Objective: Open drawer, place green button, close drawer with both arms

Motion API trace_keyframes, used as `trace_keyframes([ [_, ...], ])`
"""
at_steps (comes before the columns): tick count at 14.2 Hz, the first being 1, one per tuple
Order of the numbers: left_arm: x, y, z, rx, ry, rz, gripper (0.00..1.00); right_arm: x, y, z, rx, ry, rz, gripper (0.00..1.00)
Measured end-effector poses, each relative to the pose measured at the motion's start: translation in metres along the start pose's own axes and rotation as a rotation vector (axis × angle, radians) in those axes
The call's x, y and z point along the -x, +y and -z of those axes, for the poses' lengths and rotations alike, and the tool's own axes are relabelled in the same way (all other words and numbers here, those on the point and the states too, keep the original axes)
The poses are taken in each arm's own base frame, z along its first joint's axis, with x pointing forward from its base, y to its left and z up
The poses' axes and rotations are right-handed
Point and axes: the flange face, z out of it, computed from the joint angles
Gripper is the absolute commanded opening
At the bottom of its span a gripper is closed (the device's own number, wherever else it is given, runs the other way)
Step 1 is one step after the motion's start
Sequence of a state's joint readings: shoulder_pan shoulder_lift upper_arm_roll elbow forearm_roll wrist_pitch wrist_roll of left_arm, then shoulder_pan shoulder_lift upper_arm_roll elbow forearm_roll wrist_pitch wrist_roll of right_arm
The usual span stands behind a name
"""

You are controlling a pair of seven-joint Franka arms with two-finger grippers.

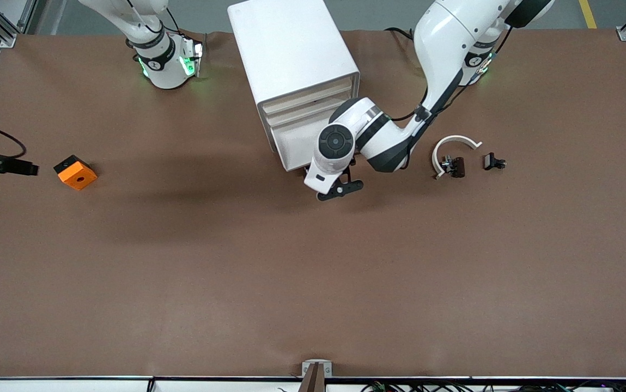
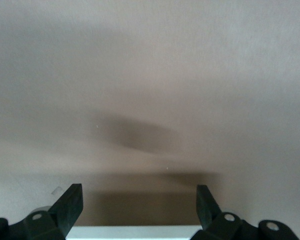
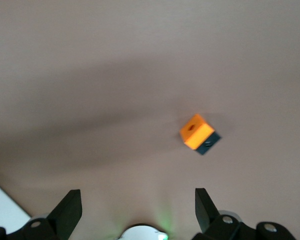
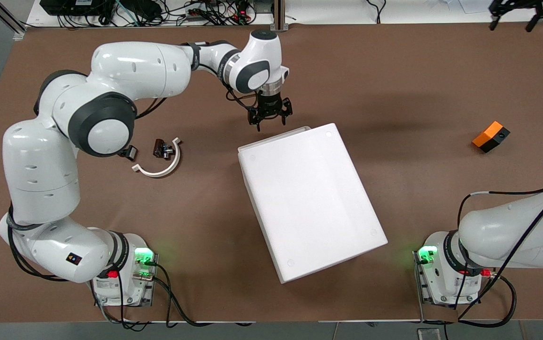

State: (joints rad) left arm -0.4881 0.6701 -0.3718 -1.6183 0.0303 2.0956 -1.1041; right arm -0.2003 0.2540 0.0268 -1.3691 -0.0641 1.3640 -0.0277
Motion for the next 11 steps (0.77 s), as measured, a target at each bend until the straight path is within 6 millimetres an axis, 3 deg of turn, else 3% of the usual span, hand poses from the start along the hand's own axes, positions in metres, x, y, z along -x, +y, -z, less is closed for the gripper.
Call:
trace_keyframes([
  [2,0.012,0.003,-0.008,-0.015,-0.005,-0.018,1.0,0.001,0.025,-0.001,-0.008,0.004,0.023,1.0],
  [4,0.02,0.005,-0.014,-0.026,-0.009,-0.03,1.0,0.001,0.036,-0.002,-0.012,0.007,0.039,1.0],
  [11,0.051,0.01,-0.023,-0.063,-0.049,-0.045,1.0,-0.001,0.032,0.0,-0.001,0.03,0.055,1.0],
])
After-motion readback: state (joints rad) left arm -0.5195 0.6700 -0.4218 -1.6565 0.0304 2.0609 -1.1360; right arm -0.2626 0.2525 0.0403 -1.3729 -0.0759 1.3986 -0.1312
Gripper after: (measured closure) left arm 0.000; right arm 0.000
